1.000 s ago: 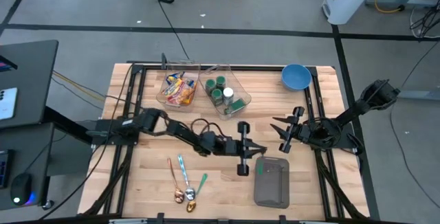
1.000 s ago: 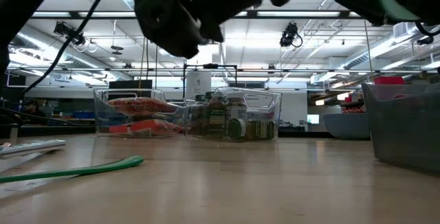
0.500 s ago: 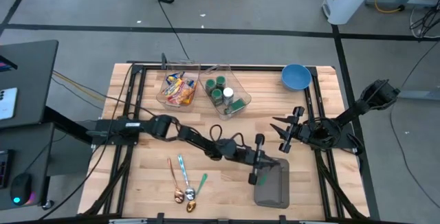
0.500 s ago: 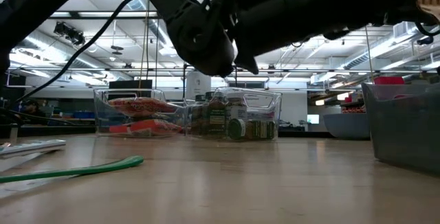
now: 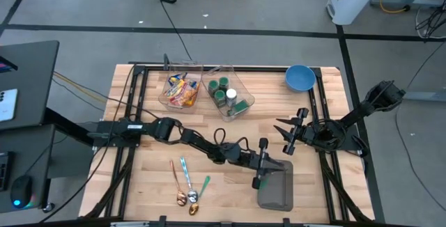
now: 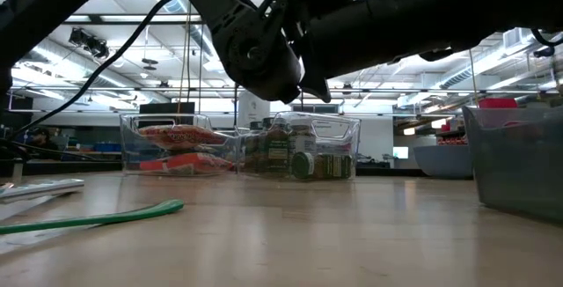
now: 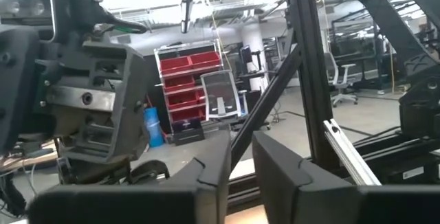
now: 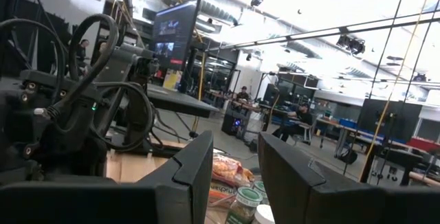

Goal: Pick & Place Food Item
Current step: Put the white spoon into the gray bin

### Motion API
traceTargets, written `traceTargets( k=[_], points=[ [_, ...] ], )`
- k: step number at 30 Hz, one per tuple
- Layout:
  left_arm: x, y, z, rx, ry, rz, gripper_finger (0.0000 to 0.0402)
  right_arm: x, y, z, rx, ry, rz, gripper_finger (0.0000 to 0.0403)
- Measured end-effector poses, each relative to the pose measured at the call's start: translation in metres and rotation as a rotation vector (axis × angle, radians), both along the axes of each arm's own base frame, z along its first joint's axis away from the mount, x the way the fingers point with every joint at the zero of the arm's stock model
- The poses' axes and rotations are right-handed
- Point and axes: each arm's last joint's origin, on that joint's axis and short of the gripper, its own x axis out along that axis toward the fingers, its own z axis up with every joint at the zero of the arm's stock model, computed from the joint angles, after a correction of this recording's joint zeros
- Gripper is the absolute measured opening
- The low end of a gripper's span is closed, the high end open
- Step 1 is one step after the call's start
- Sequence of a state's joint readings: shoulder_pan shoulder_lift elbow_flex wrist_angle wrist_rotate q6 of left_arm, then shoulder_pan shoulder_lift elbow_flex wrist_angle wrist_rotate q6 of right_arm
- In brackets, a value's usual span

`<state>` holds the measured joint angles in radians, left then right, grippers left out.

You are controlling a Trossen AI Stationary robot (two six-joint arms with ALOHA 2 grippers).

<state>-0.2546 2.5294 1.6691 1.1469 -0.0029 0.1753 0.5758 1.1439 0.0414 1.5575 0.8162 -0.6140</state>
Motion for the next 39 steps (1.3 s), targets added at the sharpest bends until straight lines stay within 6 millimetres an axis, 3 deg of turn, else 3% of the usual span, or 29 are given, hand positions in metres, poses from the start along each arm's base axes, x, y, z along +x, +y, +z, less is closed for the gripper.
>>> traceTargets(
  k=[6,10,17,24,29,32,36,39],
  points=[
    [0.0,0.001,0.005,-0.013,-0.011,0.031,0.0129,0.0,0.0,0.0,0.003,0.002,0.002,0.0126],
    [-0.002,0.002,0.026,-0.017,-0.027,0.053,0.0161,0.001,0.001,-0.003,0.009,0.022,0.008,0.0126],
    [-0.005,0.001,0.06,0.088,0.169,0.089,0.0205,0.003,0.002,-0.009,0.03,0.066,0.023,0.0126],
    [-0.03,-0.026,0.099,0.255,0.321,0.208,0.0207,0.003,0.003,-0.011,0.039,0.077,0.033,0.0126],
    [-0.043,-0.05,0.116,0.202,0.218,0.235,0.0191,0.003,0.003,-0.012,0.053,0.082,0.04,0.0126],
    [-0.054,-0.05,0.107,0.091,0.078,0.217,0.0181,0.003,0.003,-0.012,0.065,0.079,0.045,0.0126],
    [-0.078,-0.027,0.081,-0.09,-0.104,0.208,0.017,0.004,0.004,-0.013,0.087,0.082,0.058,0.0126],
    [-0.1,-0.019,0.056,-0.15,-0.126,0.205,0.0162,0.004,0.004,-0.015,0.1,0.094,0.072,0.0126]
  ],
)
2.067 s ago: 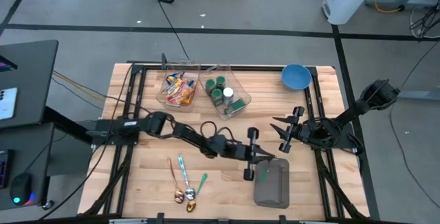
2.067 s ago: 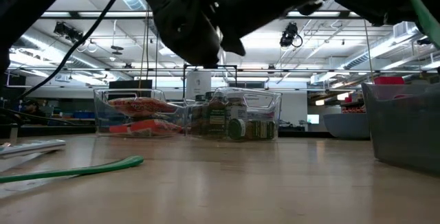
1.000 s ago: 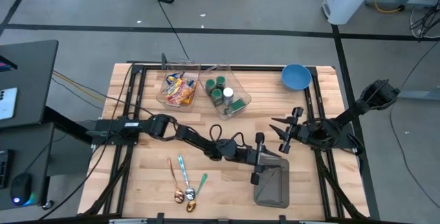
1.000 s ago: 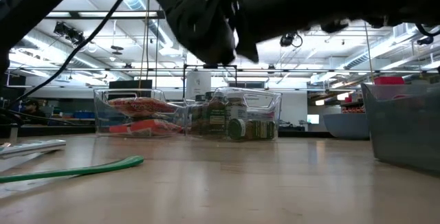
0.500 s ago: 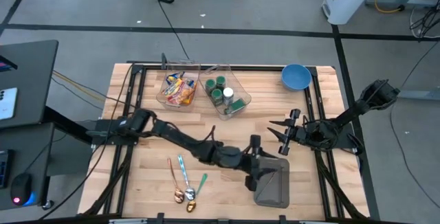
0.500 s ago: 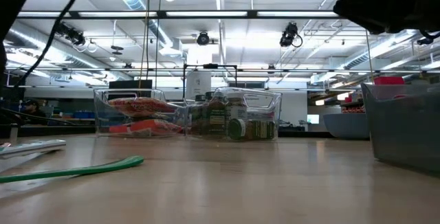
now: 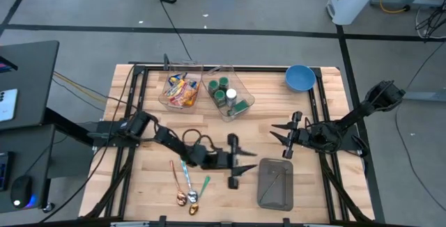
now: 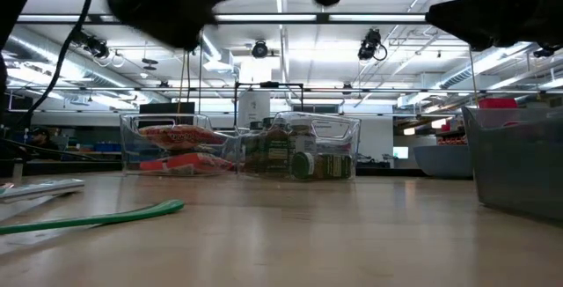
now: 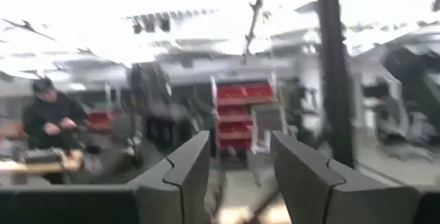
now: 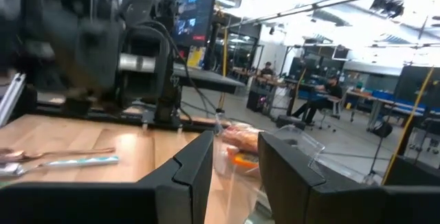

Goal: Pick & Place Food Item
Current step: Put the white spoon into the gray bin

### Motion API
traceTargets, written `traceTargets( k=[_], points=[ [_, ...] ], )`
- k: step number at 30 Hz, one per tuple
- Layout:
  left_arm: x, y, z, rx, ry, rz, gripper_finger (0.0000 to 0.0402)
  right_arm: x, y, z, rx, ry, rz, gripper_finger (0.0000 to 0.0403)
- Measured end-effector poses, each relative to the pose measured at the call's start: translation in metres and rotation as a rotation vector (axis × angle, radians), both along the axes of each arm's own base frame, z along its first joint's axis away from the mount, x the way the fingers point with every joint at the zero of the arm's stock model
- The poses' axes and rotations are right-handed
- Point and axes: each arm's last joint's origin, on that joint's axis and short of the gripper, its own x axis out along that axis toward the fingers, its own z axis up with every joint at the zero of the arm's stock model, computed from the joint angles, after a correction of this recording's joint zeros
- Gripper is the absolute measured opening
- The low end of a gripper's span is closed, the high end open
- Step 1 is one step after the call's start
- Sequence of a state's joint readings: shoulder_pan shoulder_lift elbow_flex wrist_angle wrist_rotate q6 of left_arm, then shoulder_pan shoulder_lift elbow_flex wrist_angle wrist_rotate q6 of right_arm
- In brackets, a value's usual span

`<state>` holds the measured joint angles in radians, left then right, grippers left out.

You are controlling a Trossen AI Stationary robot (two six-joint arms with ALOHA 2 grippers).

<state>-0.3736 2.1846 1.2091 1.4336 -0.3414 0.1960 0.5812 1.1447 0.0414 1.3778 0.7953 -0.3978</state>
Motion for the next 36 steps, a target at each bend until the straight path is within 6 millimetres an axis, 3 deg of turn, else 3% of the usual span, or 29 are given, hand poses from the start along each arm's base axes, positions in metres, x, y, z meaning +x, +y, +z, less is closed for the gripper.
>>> traceTargets(
  k=[3,7,16,26,36],
  points=[
    [-0.023,0.001,-0.021,0.001,0.115,-0.035,0.0158,0.0,0.0,-0.002,0.007,0.016,0.006,0.0126],
    [-0.064,0.001,-0.028,-0.02,0.311,0.003,0.0158,0.001,0.001,-0.004,-0.002,0.035,0.006,0.0126],
    [-0.148,-0.002,-0.021,-0.004,0.921,-0.001,0.0184,0.001,0.0,-0.004,-0.006,0.038,0.005,0.0126],
    [-0.173,-0.012,-0.031,0.324,1.348,-0.122,0.0239,0.0,-0.002,-0.004,0.009,0.042,-0.068,0.0126],
    [-0.183,-0.027,-0.019,0.593,1.433,-0.293,0.0247,0.0,-0.003,-0.005,0.016,0.049,-0.108,0.0126]
  ],
)
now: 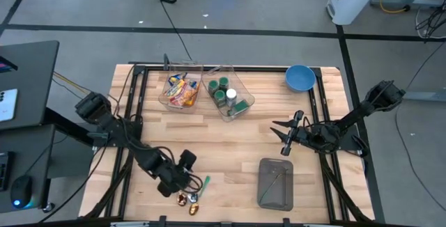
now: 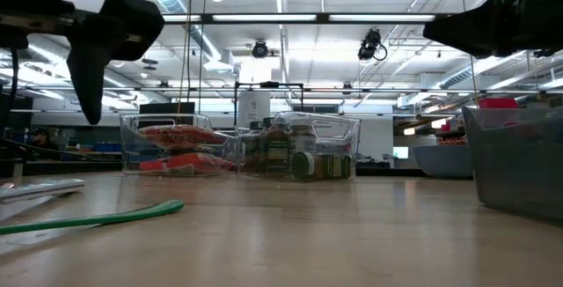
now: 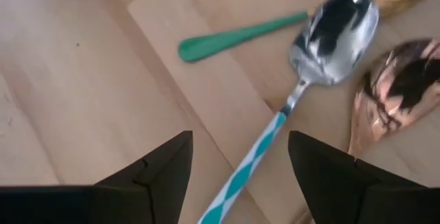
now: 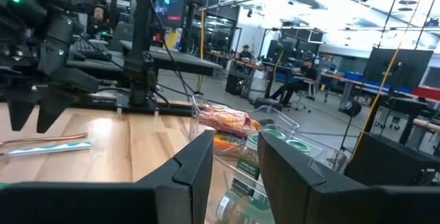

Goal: Pick & Place Food Item
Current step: Put the white spoon into the gray bin

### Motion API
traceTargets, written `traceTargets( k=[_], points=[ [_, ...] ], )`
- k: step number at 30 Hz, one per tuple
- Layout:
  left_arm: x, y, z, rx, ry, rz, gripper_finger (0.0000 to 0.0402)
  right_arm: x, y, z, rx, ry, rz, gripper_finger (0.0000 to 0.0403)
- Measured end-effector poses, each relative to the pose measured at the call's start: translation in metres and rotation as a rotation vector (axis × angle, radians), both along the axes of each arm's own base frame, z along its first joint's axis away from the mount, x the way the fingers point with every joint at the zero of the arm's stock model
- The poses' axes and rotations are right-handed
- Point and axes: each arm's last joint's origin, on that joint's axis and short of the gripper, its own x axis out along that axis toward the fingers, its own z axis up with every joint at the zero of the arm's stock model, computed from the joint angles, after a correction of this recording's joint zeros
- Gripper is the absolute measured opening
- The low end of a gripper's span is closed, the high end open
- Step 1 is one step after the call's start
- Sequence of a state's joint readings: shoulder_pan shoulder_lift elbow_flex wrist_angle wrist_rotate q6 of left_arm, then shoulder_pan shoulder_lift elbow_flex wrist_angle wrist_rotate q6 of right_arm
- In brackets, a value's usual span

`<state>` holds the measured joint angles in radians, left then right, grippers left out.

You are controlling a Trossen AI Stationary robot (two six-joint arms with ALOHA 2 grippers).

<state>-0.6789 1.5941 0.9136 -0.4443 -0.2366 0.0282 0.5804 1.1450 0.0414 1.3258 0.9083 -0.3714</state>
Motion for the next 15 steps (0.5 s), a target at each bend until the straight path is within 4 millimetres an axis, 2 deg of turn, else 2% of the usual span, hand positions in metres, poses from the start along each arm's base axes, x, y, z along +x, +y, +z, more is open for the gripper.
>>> traceTargets(
  k=[9,15],
  points=[
    [0.006,-0.002,-0.037,0.066,0.154,-0.07,0.0242,0.0,-0.001,0.0,0.002,0.002,-0.025,0.0126],
    [0.015,-0.007,-0.037,0.109,0.17,-0.124,0.0203,0.0,-0.001,0.0,-0.004,0.003,-0.026,0.0126]
  ],
)
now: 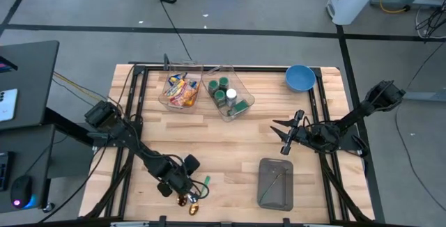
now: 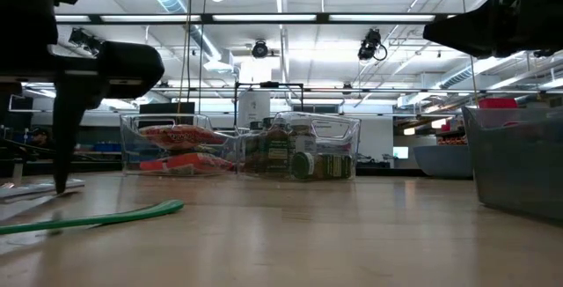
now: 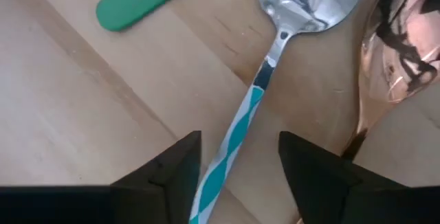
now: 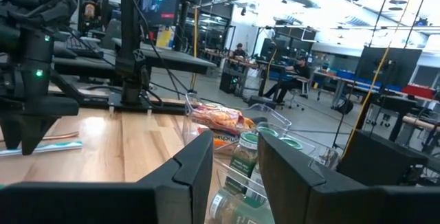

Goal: Pick & Place Food Item
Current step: Put the white spoon into the gray bin

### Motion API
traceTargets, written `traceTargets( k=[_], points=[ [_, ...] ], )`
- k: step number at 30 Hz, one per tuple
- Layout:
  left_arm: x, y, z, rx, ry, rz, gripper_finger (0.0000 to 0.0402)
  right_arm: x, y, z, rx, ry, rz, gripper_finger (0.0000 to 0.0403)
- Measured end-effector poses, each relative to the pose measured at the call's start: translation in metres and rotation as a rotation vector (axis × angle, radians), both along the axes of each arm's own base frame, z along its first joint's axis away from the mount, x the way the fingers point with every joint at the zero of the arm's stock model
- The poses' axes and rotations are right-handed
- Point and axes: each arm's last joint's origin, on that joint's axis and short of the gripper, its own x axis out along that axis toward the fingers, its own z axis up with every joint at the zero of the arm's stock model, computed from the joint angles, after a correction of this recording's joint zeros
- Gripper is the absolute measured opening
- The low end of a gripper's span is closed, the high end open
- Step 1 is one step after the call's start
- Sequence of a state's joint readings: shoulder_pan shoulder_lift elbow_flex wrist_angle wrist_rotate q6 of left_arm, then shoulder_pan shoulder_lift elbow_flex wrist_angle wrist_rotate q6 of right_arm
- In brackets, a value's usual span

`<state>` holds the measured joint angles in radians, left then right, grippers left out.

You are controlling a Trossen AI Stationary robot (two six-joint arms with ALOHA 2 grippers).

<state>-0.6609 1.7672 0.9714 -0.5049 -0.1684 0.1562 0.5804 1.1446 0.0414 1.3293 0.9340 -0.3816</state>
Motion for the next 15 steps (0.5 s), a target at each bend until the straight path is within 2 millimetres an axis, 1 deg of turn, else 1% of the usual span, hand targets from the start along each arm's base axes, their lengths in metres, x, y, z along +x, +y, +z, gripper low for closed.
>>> traceTargets(
  k=[3,9,11,15],
  points=[
    [0.0039,-0.0001,0.0018,0.013,-0.013,-0.024,0.0154,0.0,0.0,0.0,0.0,0.0,0.0,0.0126],
    [0.0085,0.0022,0.0043,0.022,-0.037,-0.02,0.0025,-0.0001,0.0,0.0004,0.003,-0.004,0.0,0.0126],
    [0.0098,0.0044,0.0055,0.011,-0.032,0.007,0.001,-0.0001,0.0,0.0004,0.003,-0.004,0.0,0.0126],
    [0.0097,0.0048,0.0054,0.027,-0.042,0.013,0.0004,-0.0001,0.0,0.0004,0.003,-0.004,0.001,0.0126]
  ],
)
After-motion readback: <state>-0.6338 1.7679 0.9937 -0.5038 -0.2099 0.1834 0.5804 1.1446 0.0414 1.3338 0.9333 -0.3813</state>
